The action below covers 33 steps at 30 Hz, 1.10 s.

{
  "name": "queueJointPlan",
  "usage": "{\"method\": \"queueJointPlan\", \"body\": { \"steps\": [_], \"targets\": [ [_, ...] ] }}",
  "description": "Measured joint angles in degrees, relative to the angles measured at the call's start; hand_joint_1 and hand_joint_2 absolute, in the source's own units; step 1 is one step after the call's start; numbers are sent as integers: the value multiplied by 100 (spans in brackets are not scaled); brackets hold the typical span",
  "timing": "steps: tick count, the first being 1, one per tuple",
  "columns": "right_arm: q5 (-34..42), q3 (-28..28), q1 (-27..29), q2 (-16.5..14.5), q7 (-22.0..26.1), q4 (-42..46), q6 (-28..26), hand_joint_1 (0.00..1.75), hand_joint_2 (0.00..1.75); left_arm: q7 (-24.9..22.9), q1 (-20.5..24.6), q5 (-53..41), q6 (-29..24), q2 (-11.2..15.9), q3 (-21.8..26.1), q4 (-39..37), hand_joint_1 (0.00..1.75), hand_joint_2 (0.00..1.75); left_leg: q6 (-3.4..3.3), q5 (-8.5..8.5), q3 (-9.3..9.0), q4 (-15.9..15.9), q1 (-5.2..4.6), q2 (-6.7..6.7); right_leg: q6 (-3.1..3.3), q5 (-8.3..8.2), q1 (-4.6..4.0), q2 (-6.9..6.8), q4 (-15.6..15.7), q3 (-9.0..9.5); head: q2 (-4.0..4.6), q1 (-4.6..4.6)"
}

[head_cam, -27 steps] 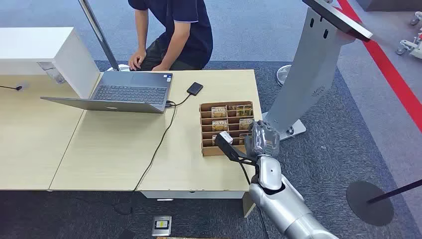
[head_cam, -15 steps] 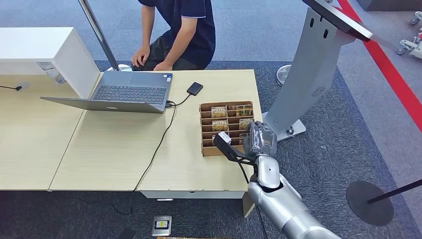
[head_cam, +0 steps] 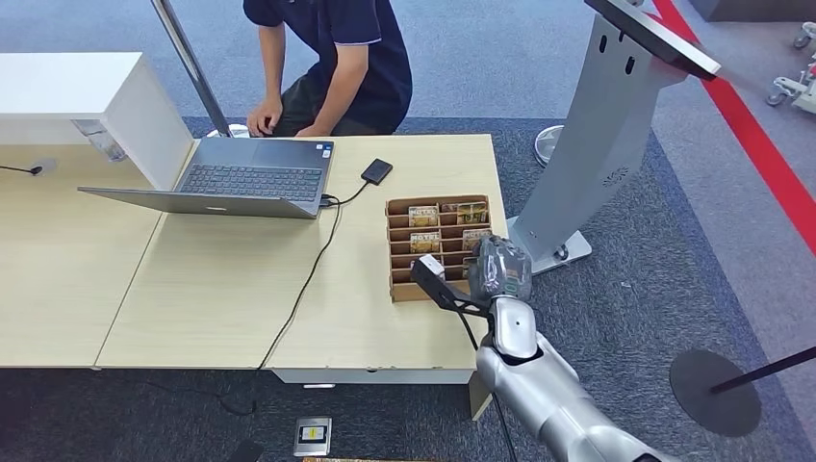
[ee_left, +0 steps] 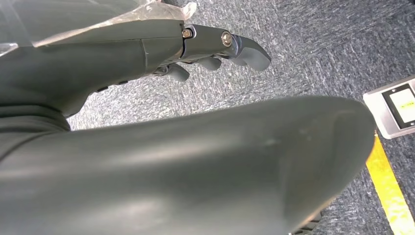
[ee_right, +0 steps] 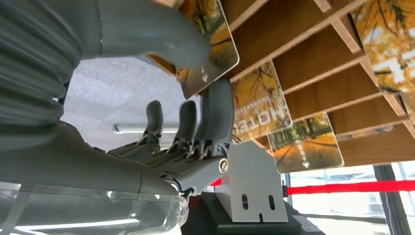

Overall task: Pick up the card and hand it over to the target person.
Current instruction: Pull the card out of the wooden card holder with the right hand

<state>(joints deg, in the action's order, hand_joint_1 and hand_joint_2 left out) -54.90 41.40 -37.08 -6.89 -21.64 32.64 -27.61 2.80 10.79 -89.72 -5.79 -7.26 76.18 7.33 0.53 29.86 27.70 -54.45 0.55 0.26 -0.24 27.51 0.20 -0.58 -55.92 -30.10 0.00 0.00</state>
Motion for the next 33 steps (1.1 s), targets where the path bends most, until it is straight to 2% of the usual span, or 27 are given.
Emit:
{"method": "queueJointPlan", "body": {
  "steps": [5, 13, 15, 19, 21, 27, 31, 33],
  "targets": [
    [15, -10, 15, 13, 1, 9, 11, 138, 175, 16, 0, 7, 2, 1, 11, 0, 0, 0, 0, -2, 0, 0, 0, 1, -1, -3, 0, -1, 2, 0, 0, 0],
    [76, -40, 32, 20, 36, -11, 47, 141, 175, 39, -19, -4, 10, 15, 11, -1, 0, 0, -1, -5, -1, 3, 0, 2, -1, -5, 0, -1, 4, 2, 0, 0],
    [96, -41, 35, 25, 52, -29, 89, 147, 175, 48, -21, 29, 74, 33, 44, -10, 0, 0, -1, -2, -4, 1, 0, 3, -1, -2, 0, -3, 2, 6, 0, 0],
    [133, -29, 37, 31, 93, -57, 169, 161, 175, 126, -19, 12, 316, 80, -17, -22, 0, 175, 0, -3, -5, 2, 0, 3, 0, -3, -1, -3, 3, 6, 0, 0],
    [158, -29, 30, 32, 113, -57, 199, 162, 175, 89, -13, 25, 306, 84, -72, 4, 0, 175, 0, -6, -3, 4, 1, 3, 0, -6, -1, -3, 5, 5, 0, 0],
    [435, -96, 12, 137, 399, 313, 369, 162, 175, 165, 31, 334, 262, 106, 251, 7, 0, 175, 0, -5, -3, 0, 1, 5, 0, -4, -2, -6, 2, 4, 0, 0],
    [936, -85, -45, 344, 644, 1234, 881, 162, 175, 155, 16, 323, 286, 109, 315, 4, 0, 175, 0, -3, -1, -6, 1, 3, 0, -3, -1, -3, -4, 0, 0, 0],
    [1203, -33, -80, 488, 604, 1830, 1197, 162, 175, 160, 4, 306, 292, 111, 350, 4, 0, 175, 0, -1, 6, -11, 0, 1, 0, -2, 0, -1, -10, -8, 0, 0]
  ]
}}
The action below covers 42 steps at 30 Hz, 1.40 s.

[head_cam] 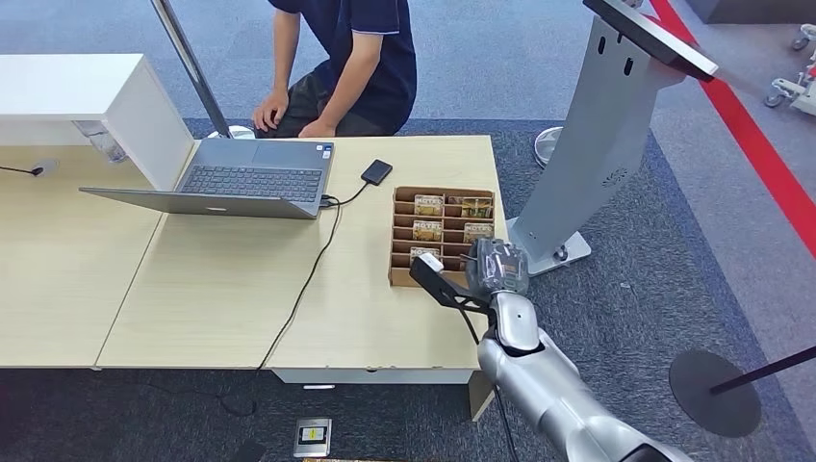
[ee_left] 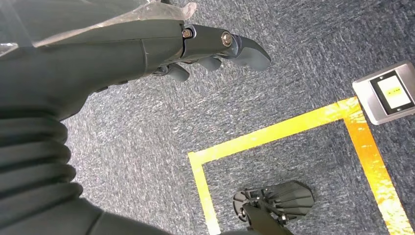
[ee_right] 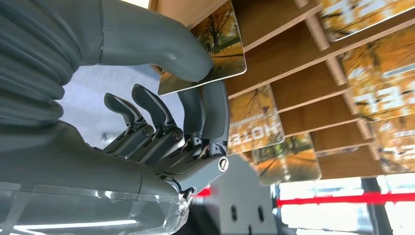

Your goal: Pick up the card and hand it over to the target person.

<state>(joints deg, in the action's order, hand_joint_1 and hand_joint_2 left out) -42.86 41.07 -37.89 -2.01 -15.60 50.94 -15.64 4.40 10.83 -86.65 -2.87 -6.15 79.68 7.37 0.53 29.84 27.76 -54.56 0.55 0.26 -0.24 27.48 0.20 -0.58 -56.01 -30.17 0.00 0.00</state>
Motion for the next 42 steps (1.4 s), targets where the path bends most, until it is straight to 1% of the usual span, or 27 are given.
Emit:
{"method": "queueJointPlan", "body": {
  "steps": [4, 6, 9, 12, 15, 16, 19, 22, 25, 29, 32, 34, 36, 39, 42],
  "targets": [
    [508, 156, -128, 350, -103, 1545, 742, 162, 175, -7, -47, -1, 6, 14, 98, -5, 0, 175, -1, 2, 6, -4, -1, -2, 0, 1, 1, 2, -5, -7, 0, 0],
    [695, 255, -223, 523, -319, 2254, 1071, 162, 175, 3, -69, -4, 4, 19, 142, -5, 0, 175, -1, 5, 15, -10, -3, -5, -1, 3, 2, 5, -11, -16, 0, 0],
    [777, 389, -408, 667, -528, 2866, 1345, 162, 175, 26, -85, -10, -2, 24, 192, -10, 0, 175, -1, 8, 21, -15, -2, -3, -1, 6, 2, 4, -15, -23, 0, 0],
    [650, 483, -563, 724, -630, 3069, 1386, 162, 175, 47, -82, -29, -7, 25, 204, -12, 0, 175, -1, 7, 19, -10, -2, -1, -1, 7, 2, 1, -11, -19, 0, 0],
    [293, 582, -693, 728, -708, 2988, 1110, 162, 175, 65, -77, -49, -18, 19, 202, -13, 0, 175, -1, 4, 18, -5, -1, 2, -1, 4, 1, -2, -4, -17, 0, 0],
    [69, 598, -724, 706, -725, 2913, 888, 162, 175, 71, -75, -60, -25, 13, 200, -13, 0, 175, -1, 4, 18, -4, -1, 1, -1, 4, 1, -1, -3, -16, 0, 0],
    [-504, 570, -725, 588, -595, 2573, 195, 162, 175, 70, -63, -106, -34, -4, 178, -13, 0, 175, -1, 1, 14, 3, -1, -5, -1, 0, 1, 5, 2, -14, 0, 0],
    [-818, 513, -769, 400, -218, 1883, -455, 162, 175, 37, -31, -190, -18, -15, 106, -16, 0, 175, 0, -1, 11, 7, -1, -5, 0, -3, 0, 6, 6, -12, 0, 0],
    [-967, 478, -931, 135, 234, 849, -1028, 162, 175, -14, 8, -280, 7, -19, 42, -18, 0, 175, 1, -2, 2, 14, 0, -9, 1, -4, 0, 10, 12, -5, 0, 0],
    [-1098, 489, -1333, -325, 919, -902, -1880, 162, 175, -81, 49, -333, 67, -30, -169, -20, 0, 175, 1, -4, -1, 18, -1, -22, 1, -10, 1, 24, 12, -4, 0, 0],
    [-1157, 478, -1594, -614, 1269, -1837, -2338, 162, 175, -99, 58, -334, 87, -45, -263, -23, 0, 175, 1, -2, -3, 16, -2, -24, 2, -7, 2, 26, 9, -3, 0, 0],
    [-1201, 442, -1720, -765, 1418, -2261, -2436, 162, 175, -102, 48, -334, 84, -54, -301, -25, 0, 175, 1, -2, -2, 17, -2, -23, 2, -7, 2, 26, 9, -3, 0, 0],
    [-1276, 456, -1831, -898, 1463, -2668, -2399, 162, 175, -102, 34, -334, 88, -58, -349, -26, 0, 175, 1, -1, -1, 17, -1, -20, 2, -6, 1, 23, 10, -3, 0, 0],
    [-1392, 519, -1943, -989, 1330, -3033, -2250, 162, 175, -126, 17, -335, 109, -58, -434, -24, 0, 175, 1, 1, -2, 17, -1, -20, 1, -4, 1, 23, 9, -1, 0, 0],
    [-1453, 585, -2002, -994, 1202, -3191, -2091, 162, 175, -157, 12, -335, 146, -58, -516, -22, 0, 175, 1, 1, 1, 15, -1, -10, 1, 0, 1, 13, 8, -2, 0, 0]
  ]
}}
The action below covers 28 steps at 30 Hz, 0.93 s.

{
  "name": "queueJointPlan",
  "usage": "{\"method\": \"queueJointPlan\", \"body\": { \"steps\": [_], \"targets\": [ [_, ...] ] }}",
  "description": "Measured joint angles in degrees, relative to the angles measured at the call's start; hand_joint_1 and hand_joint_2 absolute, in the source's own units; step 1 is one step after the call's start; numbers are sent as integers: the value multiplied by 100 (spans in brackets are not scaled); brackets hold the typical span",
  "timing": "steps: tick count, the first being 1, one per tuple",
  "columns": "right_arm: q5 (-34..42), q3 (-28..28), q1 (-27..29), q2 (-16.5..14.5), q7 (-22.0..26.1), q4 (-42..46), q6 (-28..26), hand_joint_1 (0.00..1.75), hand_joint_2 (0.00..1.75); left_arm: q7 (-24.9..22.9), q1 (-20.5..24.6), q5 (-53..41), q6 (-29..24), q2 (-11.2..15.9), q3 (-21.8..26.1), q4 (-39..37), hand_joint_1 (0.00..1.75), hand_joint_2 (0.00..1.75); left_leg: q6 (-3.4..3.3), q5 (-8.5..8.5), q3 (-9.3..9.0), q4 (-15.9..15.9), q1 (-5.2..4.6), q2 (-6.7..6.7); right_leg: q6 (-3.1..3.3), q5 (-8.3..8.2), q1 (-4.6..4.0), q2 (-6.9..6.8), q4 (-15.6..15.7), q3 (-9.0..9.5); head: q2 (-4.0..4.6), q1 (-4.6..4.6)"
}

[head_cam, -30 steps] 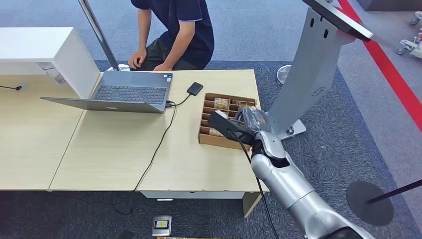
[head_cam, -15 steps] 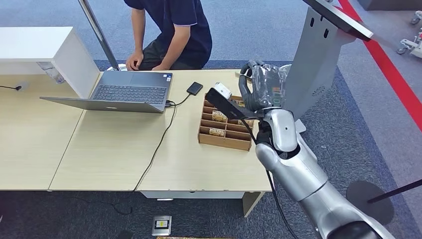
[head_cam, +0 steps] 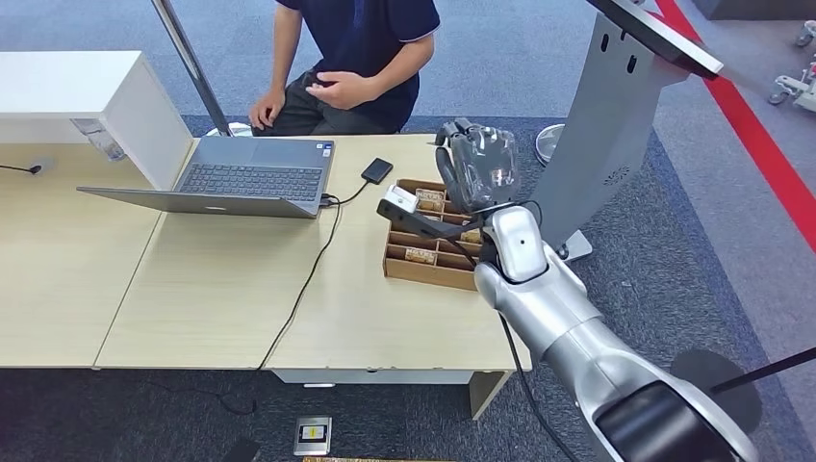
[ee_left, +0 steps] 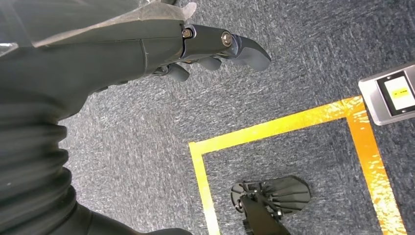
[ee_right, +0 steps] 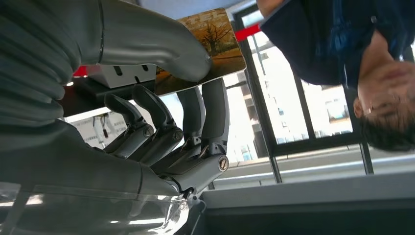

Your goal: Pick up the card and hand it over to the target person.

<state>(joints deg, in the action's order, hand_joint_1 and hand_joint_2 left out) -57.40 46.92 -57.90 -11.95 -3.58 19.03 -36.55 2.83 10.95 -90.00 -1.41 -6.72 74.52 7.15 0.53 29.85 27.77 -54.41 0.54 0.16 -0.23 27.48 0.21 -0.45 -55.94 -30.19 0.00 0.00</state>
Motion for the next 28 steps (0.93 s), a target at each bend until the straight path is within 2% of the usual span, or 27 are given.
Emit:
{"method": "queueJointPlan", "body": {
  "steps": [9, 20, 24, 26, 27, 28],
  "targets": [
    [-187, 188, -166, -19, -277, -117, 155, 162, 175, -15, 7, 0, 41, -5, -81, 9, 0, 175, 0, 0, 12, -8, -1, 6, 0, 2, 1, -6, -7, -11, 0, 0],
    [-223, 195, -350, 5, -297, 8, 17, 162, 175, 83, 39, 0, 202, -7, -186, 0, 0, 175, -1, 2, 15, -11, 0, 11, -1, 5, 0, -11, -8, -13, 0, 0],
    [-227, 193, -348, 20, -290, 36, -6, 0, 175, 203, 51, 69, 216, 9, -154, 23, 0, 175, -1, 0, 14, -9, 0, 11, -1, 3, -1, -11, -6, -11, 0, 0],
    [-215, 183, -344, 21, -268, 45, -12, 0, 175, 252, 63, 107, 184, 19, -105, 27, 0, 175, 0, 2, 13, -10, 1, 11, 0, 4, -1, -12, -7, -11, 0, 0],
    [-219, 187, -343, 17, -250, 49, -28, 0, 175, 247, 67, 133, 153, 23, -70, 30, 0, 131, 0, 2, 12, -10, 1, 12, 0, 5, -2, -13, -7, -10, 0, 0],
    [-219, 187, -343, 14, -241, 51, -34, 0, 175, 239, 69, 142, 145, 25, -56, 30, 0, 116, 0, 2, 12, -10, 1, 13, 0, 5, -2, -14, -7, -10, 0, 0]
  ]
}}
